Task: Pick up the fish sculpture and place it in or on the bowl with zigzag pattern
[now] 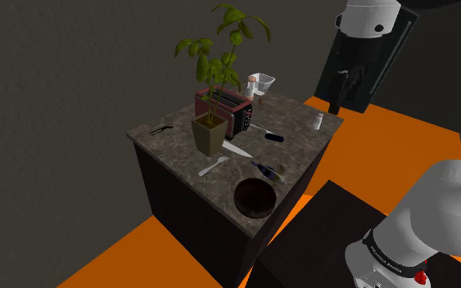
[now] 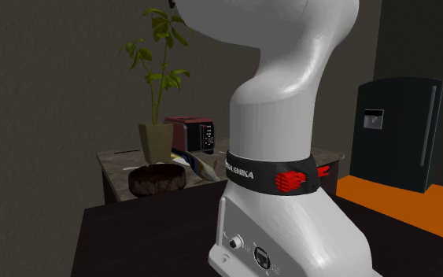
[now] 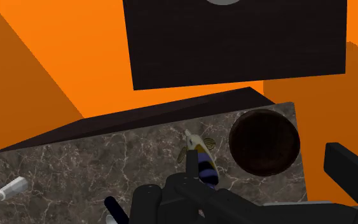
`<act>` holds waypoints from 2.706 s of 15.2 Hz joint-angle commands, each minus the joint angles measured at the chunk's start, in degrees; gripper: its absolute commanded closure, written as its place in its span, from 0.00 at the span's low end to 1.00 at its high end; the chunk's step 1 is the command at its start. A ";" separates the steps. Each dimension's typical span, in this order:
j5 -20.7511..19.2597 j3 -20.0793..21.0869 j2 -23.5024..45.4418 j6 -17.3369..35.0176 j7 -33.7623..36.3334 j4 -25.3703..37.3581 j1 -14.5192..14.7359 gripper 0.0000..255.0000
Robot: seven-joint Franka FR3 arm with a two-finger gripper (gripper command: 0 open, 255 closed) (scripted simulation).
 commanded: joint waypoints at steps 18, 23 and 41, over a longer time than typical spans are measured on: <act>0.63 -15.74 15.21 37.86 -9.97 -17.94 -4.11 0.00; 4.89 -20.82 25.82 49.32 -15.70 -18.25 -3.19 0.00; 46.50 -20.61 63.90 67.12 -50.77 -5.14 -4.36 0.00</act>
